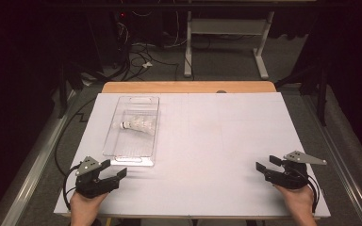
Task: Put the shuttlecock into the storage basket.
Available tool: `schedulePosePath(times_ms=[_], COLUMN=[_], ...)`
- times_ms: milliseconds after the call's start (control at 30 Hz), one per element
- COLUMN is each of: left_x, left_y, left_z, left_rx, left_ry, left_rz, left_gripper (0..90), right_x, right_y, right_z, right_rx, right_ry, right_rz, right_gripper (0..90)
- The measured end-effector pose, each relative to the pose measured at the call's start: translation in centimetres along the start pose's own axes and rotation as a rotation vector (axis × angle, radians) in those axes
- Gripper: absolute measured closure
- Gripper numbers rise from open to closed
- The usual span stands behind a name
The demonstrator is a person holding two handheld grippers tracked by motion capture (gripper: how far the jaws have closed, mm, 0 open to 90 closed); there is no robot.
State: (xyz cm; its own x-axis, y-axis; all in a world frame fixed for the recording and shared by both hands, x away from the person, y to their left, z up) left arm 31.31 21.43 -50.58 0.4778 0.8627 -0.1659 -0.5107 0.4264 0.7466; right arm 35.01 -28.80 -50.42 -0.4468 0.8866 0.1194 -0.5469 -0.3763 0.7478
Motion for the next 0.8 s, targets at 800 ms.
schedulePosePath(times_ms=[800], left_x=[0.08], left_y=[0.02], left_z=[-0.07], left_rx=[0.004], left_ry=[0.004], left_rz=[-0.006], left_gripper=[26.8], right_x=[-0.18], right_y=[0.66], right_z=[-0.83], right_rx=[-0.028], right_ry=[-0.020], right_rz=[0.015], right_gripper=[33.3])
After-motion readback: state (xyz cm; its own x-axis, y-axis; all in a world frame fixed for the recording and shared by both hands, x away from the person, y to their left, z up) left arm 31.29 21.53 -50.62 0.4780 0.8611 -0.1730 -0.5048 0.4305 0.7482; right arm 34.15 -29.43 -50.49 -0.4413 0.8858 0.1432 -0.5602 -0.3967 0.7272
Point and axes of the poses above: each handheld gripper's, and its own axes: y roughly backward along the jaws, z roughly out of its top, x roughly to its left, the point moved 8 cm from there along -y, roughly forward along the jaws, and after that the axes turned 13 degrees about x, right-handed, at the moved point
